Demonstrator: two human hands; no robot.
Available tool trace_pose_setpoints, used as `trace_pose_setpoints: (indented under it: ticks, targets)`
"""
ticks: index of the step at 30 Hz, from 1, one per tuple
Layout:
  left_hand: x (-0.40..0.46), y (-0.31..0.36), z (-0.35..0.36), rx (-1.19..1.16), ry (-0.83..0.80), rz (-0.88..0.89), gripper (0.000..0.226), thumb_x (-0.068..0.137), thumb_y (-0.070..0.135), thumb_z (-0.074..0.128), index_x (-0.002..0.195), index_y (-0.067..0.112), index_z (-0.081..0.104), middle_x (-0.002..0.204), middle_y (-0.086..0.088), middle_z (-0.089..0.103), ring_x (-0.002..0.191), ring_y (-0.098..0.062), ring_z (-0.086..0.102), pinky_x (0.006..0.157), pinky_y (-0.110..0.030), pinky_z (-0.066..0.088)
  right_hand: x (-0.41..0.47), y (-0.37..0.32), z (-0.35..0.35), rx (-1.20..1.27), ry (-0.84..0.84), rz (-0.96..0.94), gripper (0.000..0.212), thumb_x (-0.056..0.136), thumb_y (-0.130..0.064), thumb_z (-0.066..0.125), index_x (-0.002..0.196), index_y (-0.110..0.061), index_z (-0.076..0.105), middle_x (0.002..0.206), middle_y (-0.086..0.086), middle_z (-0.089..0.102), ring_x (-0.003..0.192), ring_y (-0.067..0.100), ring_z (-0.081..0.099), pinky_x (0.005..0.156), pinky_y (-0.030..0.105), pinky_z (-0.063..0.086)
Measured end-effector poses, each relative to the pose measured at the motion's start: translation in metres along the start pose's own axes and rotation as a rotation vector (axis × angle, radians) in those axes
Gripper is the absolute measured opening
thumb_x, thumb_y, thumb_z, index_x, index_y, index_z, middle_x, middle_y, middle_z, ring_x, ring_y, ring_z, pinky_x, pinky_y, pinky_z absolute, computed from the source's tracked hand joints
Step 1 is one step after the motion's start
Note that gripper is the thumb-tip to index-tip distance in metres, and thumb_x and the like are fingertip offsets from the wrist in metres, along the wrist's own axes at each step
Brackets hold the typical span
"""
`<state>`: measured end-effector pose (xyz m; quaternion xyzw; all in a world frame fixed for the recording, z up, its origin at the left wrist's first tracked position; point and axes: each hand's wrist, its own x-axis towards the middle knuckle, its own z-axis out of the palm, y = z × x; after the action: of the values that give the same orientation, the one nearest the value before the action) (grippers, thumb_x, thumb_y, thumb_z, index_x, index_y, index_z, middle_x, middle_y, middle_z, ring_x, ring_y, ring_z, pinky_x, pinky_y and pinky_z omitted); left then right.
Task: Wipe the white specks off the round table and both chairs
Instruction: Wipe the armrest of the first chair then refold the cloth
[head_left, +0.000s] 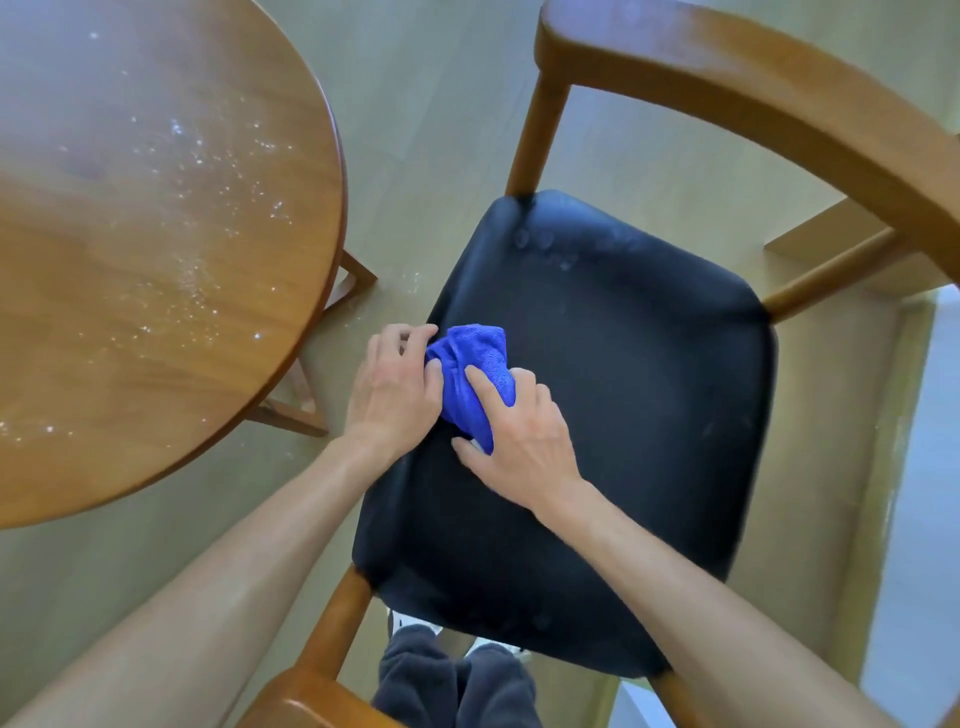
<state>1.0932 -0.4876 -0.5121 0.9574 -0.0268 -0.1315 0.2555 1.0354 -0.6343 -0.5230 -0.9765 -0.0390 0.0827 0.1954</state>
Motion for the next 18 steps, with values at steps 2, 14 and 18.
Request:
trace_pose_setpoints:
  ticks: [2,14,18]
  targets:
    - [-0.014,0.017,0.007,0.105,-0.02,-0.01,0.039,0.095,0.035,0.037,0.123,0.012,0.05,0.11,-0.01,0.046,0.098,-0.029,0.047,0.082,-0.043,0.045,0.001,0.025,-0.02,0.145,-0.126,-0.016,0.071,0.086,-0.054,0.059,0.149,-0.037,0.03,0.13,0.0,0.043,0.104,0.018,0.051,0.088,0.034,0.047]
    - [-0.017,0.091,0.078,0.143,-0.035,0.08,0.065,0.07,0.033,0.056,0.133,0.019,0.051,0.144,-0.027,0.034,0.101,-0.041,0.049,0.078,-0.044,0.05,-0.042,0.151,0.014,-0.304,0.165,0.265,0.055,0.098,-0.039,0.036,0.145,-0.013,0.044,0.154,0.018,0.032,0.143,0.037,0.028,0.112,0.058,0.026]
    - [-0.01,0.087,0.087,0.225,-0.004,0.154,0.055,0.074,0.041,0.063,0.126,0.025,0.057,0.141,-0.023,0.041,0.1,-0.039,0.05,0.072,-0.041,0.049,-0.041,0.149,0.018,-0.279,0.205,0.292,0.055,0.097,-0.038,0.036,0.146,-0.014,0.042,0.156,0.017,0.03,0.145,0.036,0.025,0.114,0.059,0.023]
